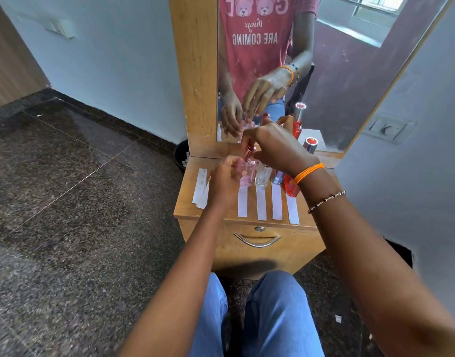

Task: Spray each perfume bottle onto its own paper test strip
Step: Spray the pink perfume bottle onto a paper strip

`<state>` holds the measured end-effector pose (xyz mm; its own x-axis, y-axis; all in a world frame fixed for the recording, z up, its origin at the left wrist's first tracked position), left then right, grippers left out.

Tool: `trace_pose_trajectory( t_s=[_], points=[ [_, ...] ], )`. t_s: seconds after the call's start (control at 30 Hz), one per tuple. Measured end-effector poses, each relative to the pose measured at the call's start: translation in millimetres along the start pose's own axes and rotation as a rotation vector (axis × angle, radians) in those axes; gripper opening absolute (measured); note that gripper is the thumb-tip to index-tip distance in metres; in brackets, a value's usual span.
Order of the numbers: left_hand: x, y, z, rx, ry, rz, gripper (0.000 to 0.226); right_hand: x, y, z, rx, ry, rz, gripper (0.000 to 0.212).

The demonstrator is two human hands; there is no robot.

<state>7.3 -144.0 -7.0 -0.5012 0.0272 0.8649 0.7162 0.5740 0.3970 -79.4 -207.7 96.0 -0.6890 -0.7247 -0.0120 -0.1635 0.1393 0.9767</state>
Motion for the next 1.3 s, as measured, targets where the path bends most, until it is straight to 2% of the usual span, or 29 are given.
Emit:
trace_pose_trajectory(
  t_s=[0.2,0.43,0.63,0.8,0.97,1.2,1.3],
  points=[
    [-2.6,-2.3,0.3,0.01,-0.022,0.013,0.023,-2.1,3.4,-2.7,-0.006,-0.021,0.016,0.017],
    [-2.0,0.1,1.3,-0.008,-0.065,0.002,0.027,-12.3,2.9,-5.7,-0.022,0.038,0.196,0.019],
    [-3.3,-0.3,2.3,-0.009,-0.063,-0.001,0.026,-15.2,2.9,-5.8,-0.025,0.011,0.243,0.013],
    [-0.2,1.8,3.2,-0.006,-0.07,-0.013,0.025,-16.8,6.3,0.4,-0.071,-0.036,0.251,0.026],
    [0.0,2.6,3.7,-0.01,-0.08,-0.017,0.027,-18.3,0.9,5.0,0.057,-0.007,0.278,0.025],
    [2.7,5.1,4.4,-0.048,-0.081,-0.078,0.031,-13.2,0.7,6.6,-0.005,-0.024,0.208,0.025],
    [2.4,15.4,12.2,-0.026,-0.083,-0.136,0.042,-18.3,3.5,14.5,0.131,0.012,0.221,0.038]
  ],
)
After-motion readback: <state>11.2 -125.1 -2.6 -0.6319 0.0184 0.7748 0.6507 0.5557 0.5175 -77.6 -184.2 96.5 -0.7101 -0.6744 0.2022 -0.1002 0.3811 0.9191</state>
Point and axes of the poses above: each hand's wrist, its own z-axis away from the middle knuckle, its own y-axis out of the back of the hand, x = y × z, the point moved 3 cm from there along -z, towards the middle knuckle, and after that the axes turned 9 degrees about -y, right-handed, at the moved point
